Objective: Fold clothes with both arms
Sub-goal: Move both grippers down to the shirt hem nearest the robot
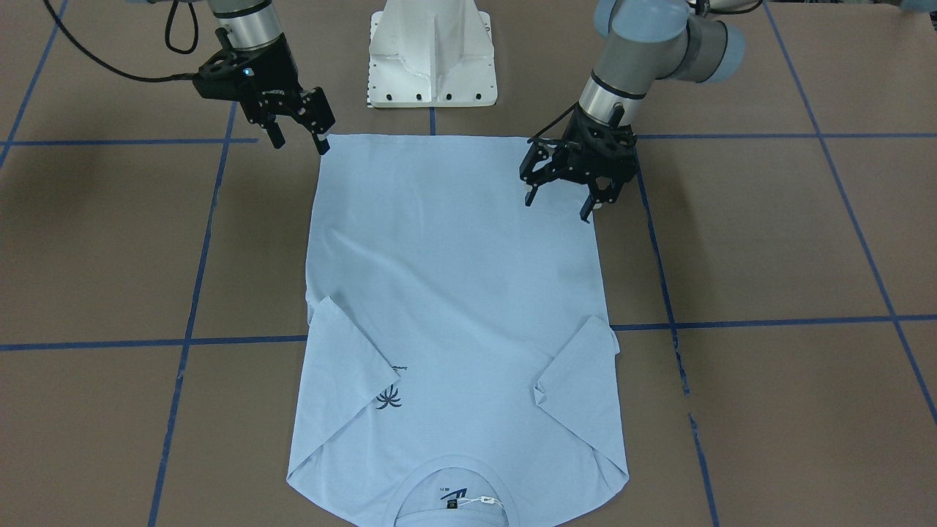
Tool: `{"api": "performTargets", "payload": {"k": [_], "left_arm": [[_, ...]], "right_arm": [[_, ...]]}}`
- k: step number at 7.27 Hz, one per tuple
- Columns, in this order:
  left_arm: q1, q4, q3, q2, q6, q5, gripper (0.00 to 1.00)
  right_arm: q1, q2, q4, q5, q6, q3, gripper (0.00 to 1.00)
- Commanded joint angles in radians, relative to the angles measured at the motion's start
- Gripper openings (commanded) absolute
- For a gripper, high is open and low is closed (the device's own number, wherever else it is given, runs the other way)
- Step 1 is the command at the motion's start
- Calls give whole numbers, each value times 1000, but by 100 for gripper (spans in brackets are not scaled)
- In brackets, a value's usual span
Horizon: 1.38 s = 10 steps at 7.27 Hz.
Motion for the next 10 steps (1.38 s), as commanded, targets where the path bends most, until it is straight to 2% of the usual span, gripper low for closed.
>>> {"api": "performTargets", "payload": {"k": [1, 2, 3, 6, 9, 10], "left_arm": [[136, -3, -98, 151, -278, 89, 70], [226, -3, -96, 194, -385, 183, 61], [299, -2, -95, 228, -429, 240, 61], [370, 3, -86, 264, -448, 247, 61], [387, 3, -86, 283, -454, 247, 60], [388, 3, -86, 282, -456, 247, 52]], "right_arm": [[-141, -32, -7, -119, 189, 25, 76], [-159, -33, -10, -144, 190, 24, 78], [-164, -35, -10, -152, 190, 22, 79], [-172, -39, -10, -161, 192, 19, 79], [-184, -39, -10, -178, 194, 18, 80], [-185, -39, -10, -178, 194, 18, 80]]}}
